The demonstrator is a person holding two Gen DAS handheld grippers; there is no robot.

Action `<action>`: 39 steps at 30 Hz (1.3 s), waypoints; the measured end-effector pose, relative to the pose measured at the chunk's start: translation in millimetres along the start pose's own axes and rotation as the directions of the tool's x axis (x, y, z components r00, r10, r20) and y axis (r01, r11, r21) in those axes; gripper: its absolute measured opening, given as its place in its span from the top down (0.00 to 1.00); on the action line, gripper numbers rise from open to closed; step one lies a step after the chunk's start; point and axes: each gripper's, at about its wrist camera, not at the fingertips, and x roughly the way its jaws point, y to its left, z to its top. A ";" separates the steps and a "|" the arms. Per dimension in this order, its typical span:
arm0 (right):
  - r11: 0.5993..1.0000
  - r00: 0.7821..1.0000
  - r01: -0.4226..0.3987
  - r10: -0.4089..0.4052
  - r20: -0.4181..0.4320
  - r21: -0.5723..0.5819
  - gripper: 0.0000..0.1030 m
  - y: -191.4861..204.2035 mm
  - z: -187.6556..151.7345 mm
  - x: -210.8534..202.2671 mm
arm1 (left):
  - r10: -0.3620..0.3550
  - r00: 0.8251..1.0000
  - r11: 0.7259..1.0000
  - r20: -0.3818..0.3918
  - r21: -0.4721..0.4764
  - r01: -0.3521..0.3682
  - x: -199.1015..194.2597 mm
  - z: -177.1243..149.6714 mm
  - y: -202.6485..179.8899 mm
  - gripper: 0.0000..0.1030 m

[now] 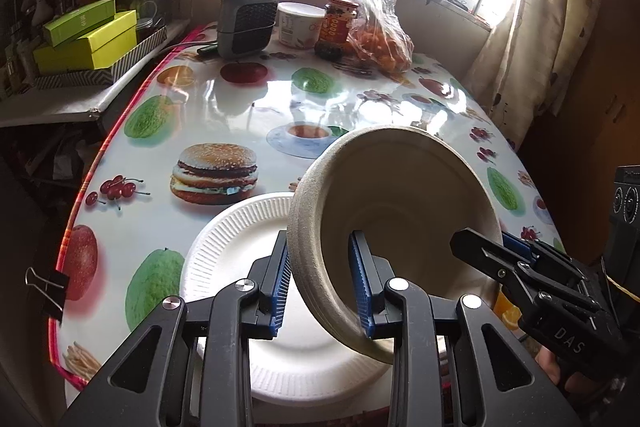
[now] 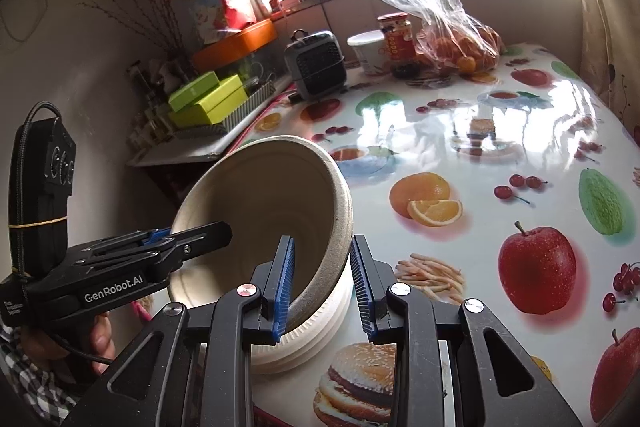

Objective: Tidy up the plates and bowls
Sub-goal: 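Lift the bowl stack and carry it above the white plate stack, then lower the bowl stack onto the white plates and open both grippers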

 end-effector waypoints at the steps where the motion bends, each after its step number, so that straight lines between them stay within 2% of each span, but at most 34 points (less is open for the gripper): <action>1: 1.000 1.000 -0.006 0.006 -0.004 -0.004 0.73 2.4 0.2 2.5 | 0.006 1.000 1.000 0.003 -0.003 -0.006 -1.3 -0.5 3.3 0.71; 18: 0.998 0.995 -0.061 0.059 -0.086 -0.023 0.73 28.4 -5.9 39.5 | 0.048 0.999 0.996 -0.015 -0.071 -0.049 -3.2 -11.5 45.1 0.71; 39: 1.000 0.993 -0.026 0.024 -0.118 -0.016 0.71 29.3 -7.7 50.2 | 0.026 0.998 0.996 -0.063 -0.082 -0.031 12.9 -13.0 53.8 0.71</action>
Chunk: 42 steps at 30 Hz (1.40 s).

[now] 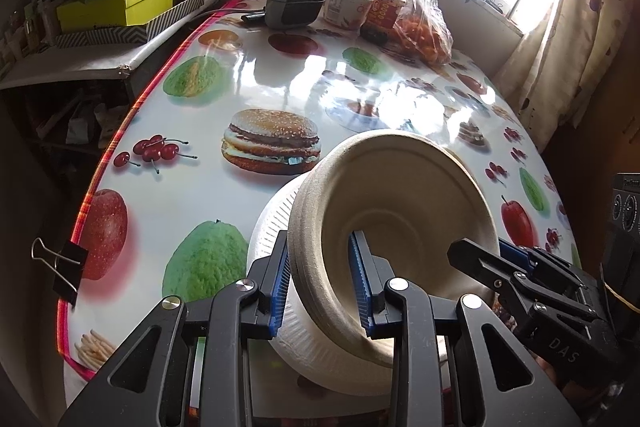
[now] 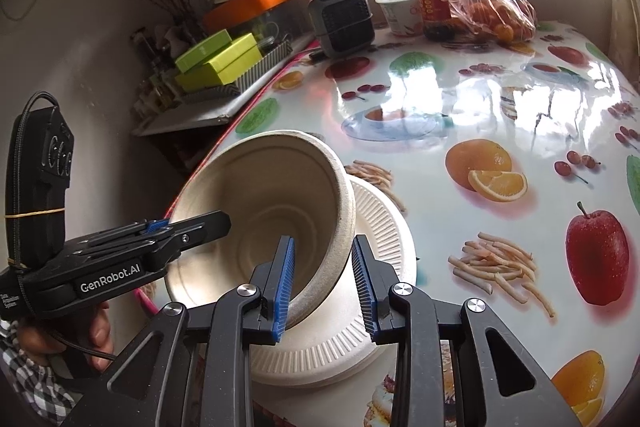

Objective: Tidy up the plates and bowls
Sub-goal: 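Lower the bowl stack onto the white plates and open both grippers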

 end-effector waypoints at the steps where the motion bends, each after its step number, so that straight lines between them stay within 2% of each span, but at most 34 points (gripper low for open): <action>1: 1.000 1.000 0.001 -0.001 0.000 0.000 0.71 -0.1 0.3 0.1 | 0.001 1.000 1.000 -0.003 -0.001 -0.001 0.9 -0.3 0.0 0.71; 12: 1.000 1.000 0.011 -0.011 0.000 0.011 0.70 -1.6 0.1 0.1 | 0.000 1.000 1.000 -0.015 0.006 0.000 5.0 -0.8 -3.0 0.69; 19: 1.000 1.000 0.011 -0.011 0.010 0.010 0.58 -1.3 0.0 -1.4 | 0.006 1.000 1.000 -0.001 0.002 -0.006 4.3 0.3 -1.9 0.64; 27: 1.000 1.000 0.011 -0.011 0.016 0.012 0.49 -1.8 0.5 -2.6 | 0.023 1.000 1.000 0.006 0.000 -0.023 2.9 -0.7 0.2 0.63; 31: 1.000 1.000 0.010 -0.010 0.023 0.012 0.48 -1.7 0.9 -4.0 | 0.024 1.000 1.000 0.010 0.004 -0.024 2.5 -1.1 -0.6 0.61; 34: 1.000 1.000 0.011 -0.012 0.024 0.013 0.46 -1.8 0.1 -4.4 | 0.024 1.000 1.000 0.018 0.005 -0.025 1.5 -0.8 -1.5 0.51; 42: 1.000 0.999 0.011 -0.011 0.033 0.011 0.45 -1.6 0.3 -6.2 | 0.028 0.999 1.000 0.027 0.006 -0.028 -1.6 -0.1 -2.5 0.51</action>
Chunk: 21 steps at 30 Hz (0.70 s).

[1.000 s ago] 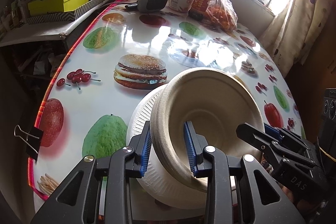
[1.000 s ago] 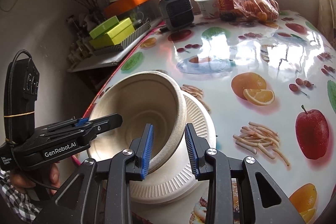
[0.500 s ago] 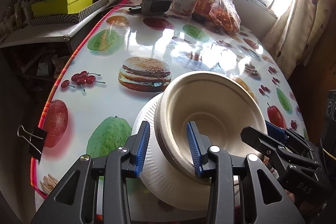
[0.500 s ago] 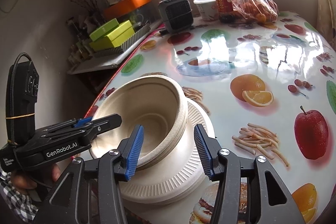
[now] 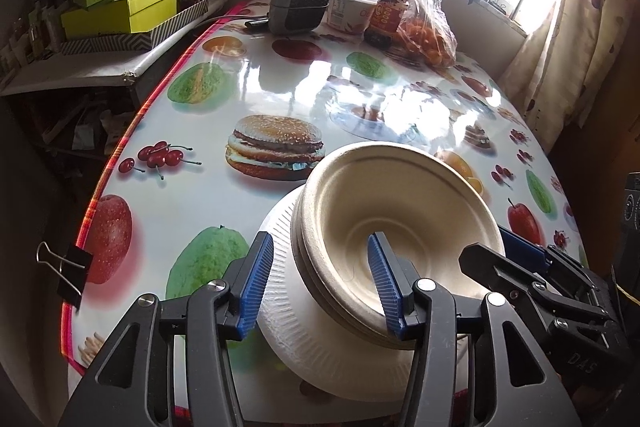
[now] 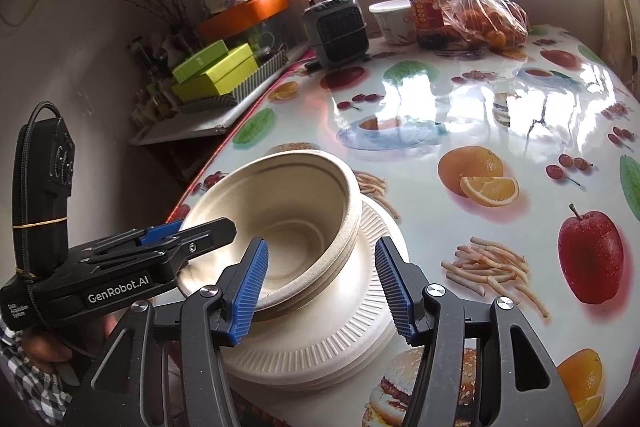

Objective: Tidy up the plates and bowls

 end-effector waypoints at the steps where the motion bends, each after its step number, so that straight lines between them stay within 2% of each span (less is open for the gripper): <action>1: 1.000 1.000 0.000 0.000 0.001 0.001 0.45 0.1 -0.1 -0.1 | 0.002 1.000 1.000 0.004 0.001 -0.002 -0.5 -0.1 -0.2 0.51; 5: 1.000 1.000 0.001 -0.001 0.008 0.000 0.43 1.5 -1.6 -1.6 | 0.032 0.999 0.999 0.037 0.016 -0.033 -7.7 -0.5 -1.7 0.51; 11: 1.000 1.000 0.004 -0.004 0.024 -0.006 0.42 4.4 -4.0 -6.3 | 0.031 0.998 0.999 0.050 0.012 -0.032 -13.9 -1.3 -0.2 0.51; 17: 1.000 0.999 0.008 -0.007 0.054 -0.016 0.41 7.8 -7.0 -16.9 | 0.057 0.991 0.998 0.121 0.028 -0.061 -33.2 -6.3 -4.5 0.51; 21: 0.999 0.997 0.016 -0.013 0.072 -0.030 0.41 11.3 -10.2 -24.8 | 0.062 0.988 0.997 0.140 0.031 -0.067 -42.6 -11.5 -4.7 0.50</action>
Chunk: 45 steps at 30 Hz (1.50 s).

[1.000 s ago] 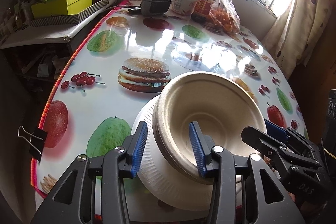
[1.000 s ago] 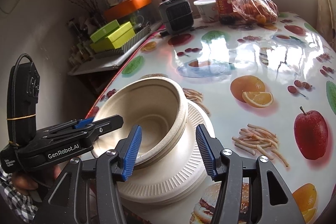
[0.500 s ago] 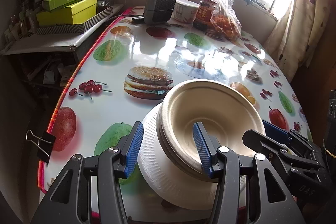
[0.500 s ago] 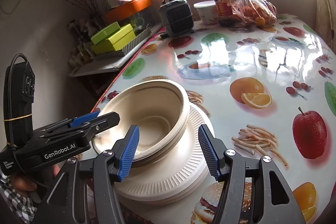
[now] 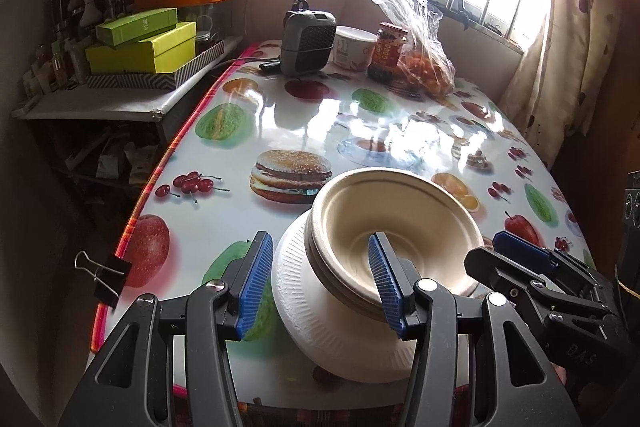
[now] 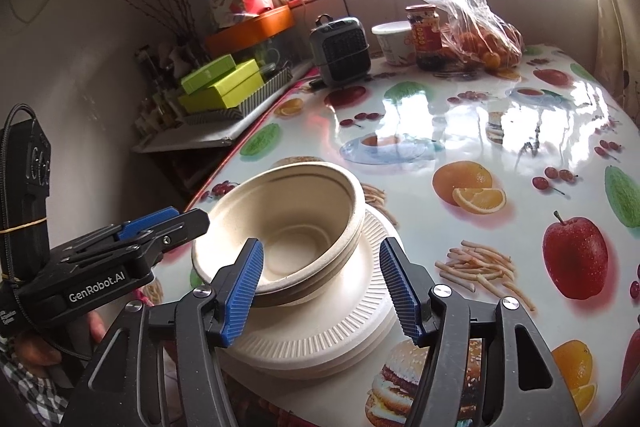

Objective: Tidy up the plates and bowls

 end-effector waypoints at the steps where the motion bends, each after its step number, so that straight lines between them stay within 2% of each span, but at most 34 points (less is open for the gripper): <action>1: 1.000 1.000 0.002 -0.002 0.006 -0.005 0.41 1.2 -1.0 -2.6 | 0.006 1.000 1.000 0.006 0.004 -0.006 -2.6 -1.6 0.0 0.50; 5: 0.999 0.999 0.020 -0.019 0.033 -0.029 0.39 4.8 -7.0 -14.4 | 0.013 1.000 1.000 0.022 0.010 -0.013 -14.1 -12.1 0.0 0.50; 9: 0.996 0.997 0.055 -0.052 0.054 -0.070 0.32 9.1 -17.6 -26.0 | 0.074 0.995 0.996 0.060 0.038 -0.076 -27.4 -26.5 1.5 0.50; 15: 0.989 0.993 0.100 -0.092 0.074 -0.110 0.26 15.6 -38.5 -38.6 | 0.086 0.993 0.995 0.078 0.040 -0.089 -39.2 -45.5 4.5 0.48; 17: 0.985 0.990 0.120 -0.110 0.084 -0.123 0.25 17.4 -45.3 -41.4 | 0.093 0.993 0.994 0.076 0.058 -0.097 -38.5 -54.3 3.2 0.42; 20: 0.983 0.989 0.131 -0.120 0.088 -0.125 0.24 18.0 -55.2 -44.4 | 0.099 0.993 0.992 0.058 0.070 -0.103 -36.7 -68.6 2.8 0.42; 23: 0.981 0.985 0.152 -0.141 0.098 -0.117 0.18 20.3 -66.7 -47.5 | 0.092 0.995 0.994 0.043 0.059 -0.095 -35.2 -83.3 4.4 0.42; 32: 0.982 0.986 0.154 -0.145 0.081 -0.108 0.16 30.5 -91.5 -46.0 | 0.100 0.995 0.994 0.026 0.040 -0.101 -38.8 -107.7 3.4 0.42; 37: 0.978 0.982 0.182 -0.175 0.075 -0.098 0.15 33.4 -103.1 -46.6 | 0.100 0.994 0.995 0.031 0.006 -0.100 -42.4 -114.4 5.1 0.42; 40: 0.975 0.978 0.201 -0.194 0.075 -0.092 0.15 34.3 -108.4 -46.6 | 0.087 0.996 0.996 0.024 0.008 -0.087 -41.5 -118.1 1.9 0.42; 45: 0.968 0.972 0.230 -0.224 0.069 -0.099 0.15 35.9 -114.6 -46.1 | 0.106 0.994 0.994 0.011 0.029 -0.106 -37.1 -122.3 -6.2 0.42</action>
